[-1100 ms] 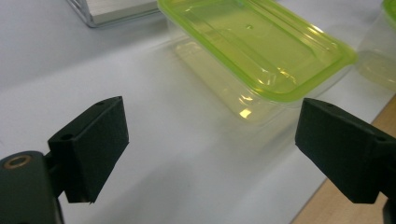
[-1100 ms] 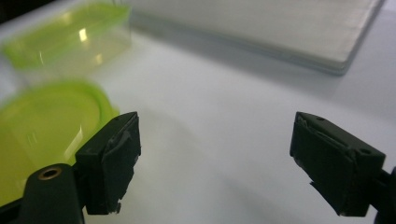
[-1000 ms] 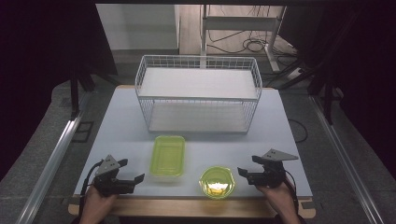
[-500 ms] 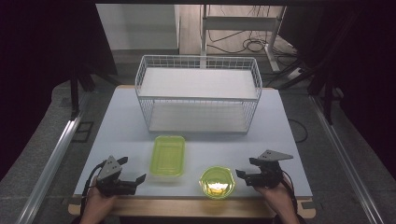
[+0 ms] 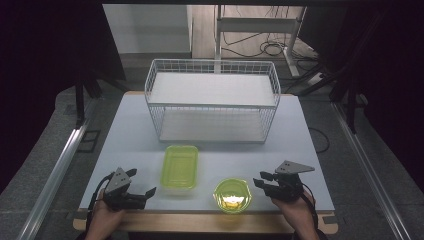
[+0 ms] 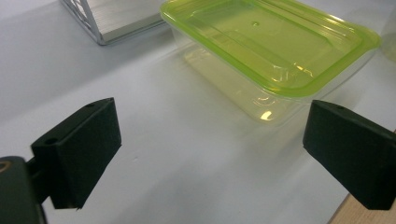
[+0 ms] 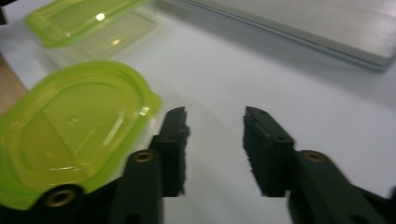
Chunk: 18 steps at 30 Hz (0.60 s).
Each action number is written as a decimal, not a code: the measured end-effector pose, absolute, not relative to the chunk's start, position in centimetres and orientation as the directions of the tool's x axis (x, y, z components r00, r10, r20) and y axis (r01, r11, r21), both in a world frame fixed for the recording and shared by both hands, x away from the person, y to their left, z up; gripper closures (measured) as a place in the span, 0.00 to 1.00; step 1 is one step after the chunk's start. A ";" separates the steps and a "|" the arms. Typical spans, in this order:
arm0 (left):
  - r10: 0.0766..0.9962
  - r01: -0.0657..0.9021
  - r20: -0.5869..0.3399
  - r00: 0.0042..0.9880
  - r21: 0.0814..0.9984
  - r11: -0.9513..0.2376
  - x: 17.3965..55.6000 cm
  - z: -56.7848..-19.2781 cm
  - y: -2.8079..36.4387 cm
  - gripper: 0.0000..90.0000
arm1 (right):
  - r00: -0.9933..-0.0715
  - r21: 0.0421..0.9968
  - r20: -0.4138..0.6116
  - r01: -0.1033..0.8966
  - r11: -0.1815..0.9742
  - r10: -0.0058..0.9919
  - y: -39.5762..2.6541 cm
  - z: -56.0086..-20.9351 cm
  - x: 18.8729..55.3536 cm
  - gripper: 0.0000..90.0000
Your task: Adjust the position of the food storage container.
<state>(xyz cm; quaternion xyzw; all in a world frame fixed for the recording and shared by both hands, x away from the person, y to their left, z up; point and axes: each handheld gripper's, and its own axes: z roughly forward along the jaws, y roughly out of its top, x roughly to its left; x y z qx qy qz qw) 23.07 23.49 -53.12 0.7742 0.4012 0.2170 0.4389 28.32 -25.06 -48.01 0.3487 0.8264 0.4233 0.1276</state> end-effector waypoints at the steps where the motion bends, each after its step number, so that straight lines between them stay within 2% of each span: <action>1: 0.814 0.430 -0.017 0.581 0.855 -0.289 23.1 -53.1 23.5 0.02 | -0.730 0.788 0.077 0.462 0.407 0.679 -24.9 -47.8 28.1 0.79; 2: 0.814 0.430 -0.022 0.580 0.857 -0.283 23.1 -53.1 23.6 0.02 | -0.740 0.789 0.073 0.453 0.416 0.668 -24.7 -47.5 27.9 0.83; 3: 0.814 0.430 -0.022 0.580 0.857 -0.283 23.1 -53.1 23.6 0.02 | -0.740 0.789 0.073 0.453 0.416 0.668 -24.7 -47.5 27.9 0.83; 4: 0.815 0.435 -0.035 0.579 0.859 -0.272 23.1 -53.1 23.8 0.02 | -0.755 0.793 0.068 0.438 0.424 0.652 -24.3 -47.2 27.4 0.91; 7: 0.815 0.435 -0.041 0.578 0.861 -0.265 23.1 -53.1 23.8 0.02 | -0.782 0.798 0.056 0.409 0.443 0.620 -23.5 -46.7 26.8 0.99; 18: 0.821 0.439 -0.039 0.570 0.859 -0.264 23.1 -53.1 23.8 0.01 | -0.862 0.775 0.084 0.371 0.511 0.499 -19.4 -46.8 24.9 1.00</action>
